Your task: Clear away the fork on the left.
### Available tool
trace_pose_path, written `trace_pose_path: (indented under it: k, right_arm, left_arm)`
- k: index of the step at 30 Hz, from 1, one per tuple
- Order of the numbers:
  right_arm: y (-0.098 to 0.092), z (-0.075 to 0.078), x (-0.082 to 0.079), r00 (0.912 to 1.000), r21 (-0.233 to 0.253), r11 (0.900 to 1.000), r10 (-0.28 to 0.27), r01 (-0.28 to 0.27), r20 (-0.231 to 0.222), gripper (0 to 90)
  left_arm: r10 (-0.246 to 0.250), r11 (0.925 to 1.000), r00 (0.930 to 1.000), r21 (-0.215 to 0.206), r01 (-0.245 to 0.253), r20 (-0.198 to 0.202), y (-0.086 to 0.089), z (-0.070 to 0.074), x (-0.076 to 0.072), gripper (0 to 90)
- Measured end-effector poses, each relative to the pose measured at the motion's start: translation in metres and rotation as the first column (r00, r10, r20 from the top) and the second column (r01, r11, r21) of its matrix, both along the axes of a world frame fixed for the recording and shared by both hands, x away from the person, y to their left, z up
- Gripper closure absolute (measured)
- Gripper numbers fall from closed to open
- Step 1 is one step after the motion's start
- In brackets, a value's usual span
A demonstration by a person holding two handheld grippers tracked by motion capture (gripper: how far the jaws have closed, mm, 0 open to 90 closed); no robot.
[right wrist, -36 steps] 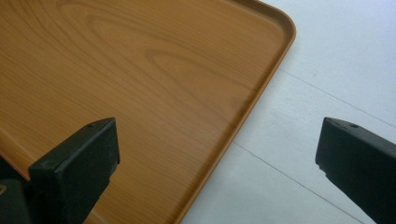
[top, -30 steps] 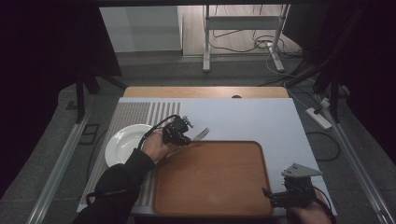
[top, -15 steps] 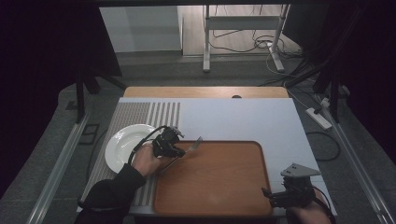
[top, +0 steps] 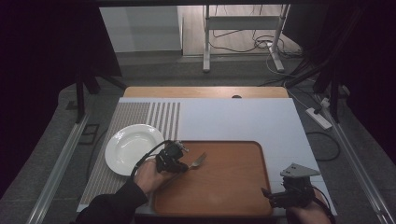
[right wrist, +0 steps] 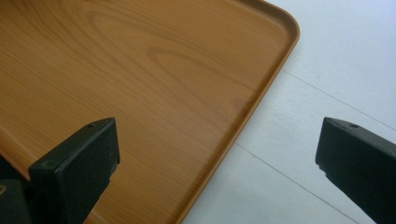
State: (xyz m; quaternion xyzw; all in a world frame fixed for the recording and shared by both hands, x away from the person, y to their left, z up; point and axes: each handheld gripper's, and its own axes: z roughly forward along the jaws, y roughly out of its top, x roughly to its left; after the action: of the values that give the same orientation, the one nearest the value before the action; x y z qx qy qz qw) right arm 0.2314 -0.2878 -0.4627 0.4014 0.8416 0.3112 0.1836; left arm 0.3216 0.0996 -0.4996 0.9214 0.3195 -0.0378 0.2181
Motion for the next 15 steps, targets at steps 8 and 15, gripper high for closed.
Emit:
trace_pose_path:
  k: [8, 15]
  right_arm:
    - [0.001, 0.000, 0.000, 1.0000, -0.008, 1.000, 0.003, -0.003, -0.002, 0.4]
    - [0.001, 0.000, 0.000, 1.0000, -0.011, 1.000, 0.003, -0.003, -0.004, 0.4]
  left_arm:
    - [-0.009, 0.9990, 0.9997, -0.043, 0.010, 0.023, -0.005, -0.002, -0.005, 79.5]
    - [-0.070, 0.9956, 0.9942, -0.057, 0.074, 0.082, -0.023, 0.007, -0.009, 89.3]
